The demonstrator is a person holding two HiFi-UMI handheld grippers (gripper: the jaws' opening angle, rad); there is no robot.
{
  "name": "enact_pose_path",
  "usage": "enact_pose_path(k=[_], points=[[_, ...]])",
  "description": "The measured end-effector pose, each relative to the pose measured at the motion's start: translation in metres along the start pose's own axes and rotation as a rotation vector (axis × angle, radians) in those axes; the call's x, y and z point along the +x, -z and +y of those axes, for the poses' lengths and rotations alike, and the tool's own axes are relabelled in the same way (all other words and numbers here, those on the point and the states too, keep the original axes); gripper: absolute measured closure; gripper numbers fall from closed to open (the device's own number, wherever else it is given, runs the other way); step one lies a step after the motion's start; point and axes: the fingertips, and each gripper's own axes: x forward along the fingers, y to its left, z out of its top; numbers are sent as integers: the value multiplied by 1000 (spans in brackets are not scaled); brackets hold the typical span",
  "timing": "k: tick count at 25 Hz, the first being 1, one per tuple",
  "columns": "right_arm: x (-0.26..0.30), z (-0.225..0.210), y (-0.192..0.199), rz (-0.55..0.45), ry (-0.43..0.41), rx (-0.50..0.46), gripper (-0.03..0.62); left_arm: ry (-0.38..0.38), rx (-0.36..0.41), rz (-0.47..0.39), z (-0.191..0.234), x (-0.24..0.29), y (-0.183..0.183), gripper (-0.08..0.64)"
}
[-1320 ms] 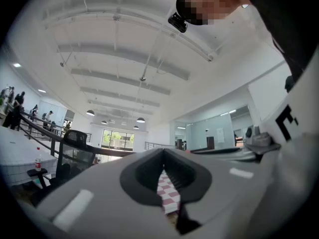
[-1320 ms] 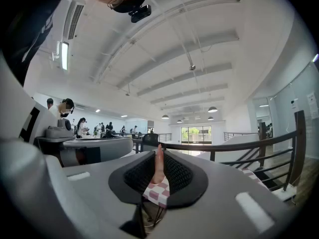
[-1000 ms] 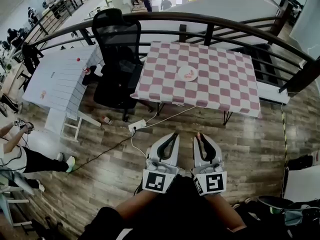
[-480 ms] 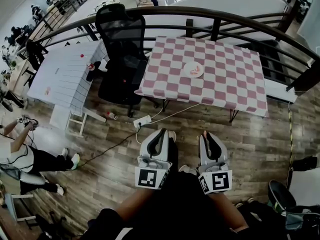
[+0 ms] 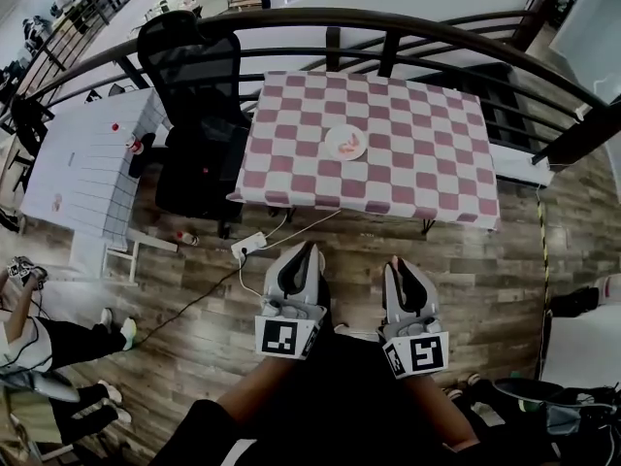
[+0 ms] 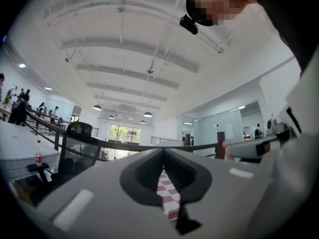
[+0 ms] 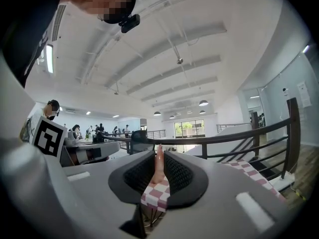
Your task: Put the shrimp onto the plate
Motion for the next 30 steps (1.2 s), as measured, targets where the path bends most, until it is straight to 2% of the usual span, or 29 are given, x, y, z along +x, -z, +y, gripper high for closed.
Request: enact_pose_path(k=[7,12,17,24,26,28,29,30], points=[[81,-24,-10,33,7,-30,540,25,-20,21,28,75,2,551],[142,-35,-21,42,5,-34,541,66,27,15,47,127,-7,551],[196,-48,-27,61,30,-37,541,124,-42,40,65,178,-2,551],[258,-59,-31,89,64,-49,541,201,-65,52,90,228,8,551],[273,-58,-33,98,65,-59,541,219,-40,34,99,238,3,551],[290,-57,-35,100,65,-69,541,245,32,11,110,247,-4,551],[299,-55,-36,101,63,-72,541,244,28,11,118,251,-5,551],[307,-53,-35,103,61,-74,541,229,-10,17,127,255,-3,551]])
